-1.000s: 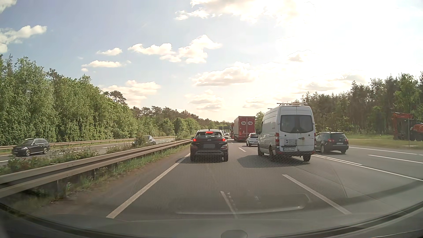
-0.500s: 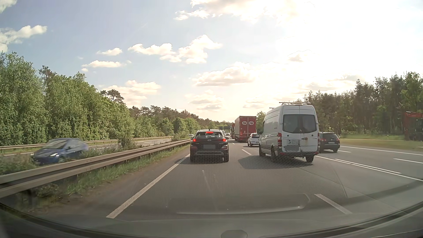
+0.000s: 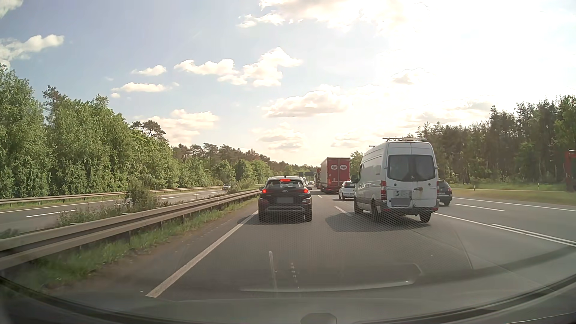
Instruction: Follow the waypoints while adhering to traffic rules and regulations
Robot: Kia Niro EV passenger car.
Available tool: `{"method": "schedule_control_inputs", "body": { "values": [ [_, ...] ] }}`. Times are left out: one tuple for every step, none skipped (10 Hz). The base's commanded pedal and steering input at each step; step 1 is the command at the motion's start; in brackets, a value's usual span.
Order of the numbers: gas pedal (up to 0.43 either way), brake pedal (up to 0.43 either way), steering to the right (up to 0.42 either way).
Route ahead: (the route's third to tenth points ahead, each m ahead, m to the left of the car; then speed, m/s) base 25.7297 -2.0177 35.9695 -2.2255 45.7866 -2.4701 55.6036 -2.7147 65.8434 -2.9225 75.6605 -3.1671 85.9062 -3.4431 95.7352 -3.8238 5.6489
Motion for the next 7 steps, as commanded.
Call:
{"method": "schedule_control_inputs", "body": {
  "values": [
    [0.0, 0.0, -0.003],
    [0.0, 0.0, -0.003],
    [0.0, 0.006, -0.003],
    [0.0, 0.006, -0.003],
    [0.0, 0.006, -0.003],
    [0.0, 0.006, -0.003],
    [0.0, 0.012, -0.003]
  ]
}}
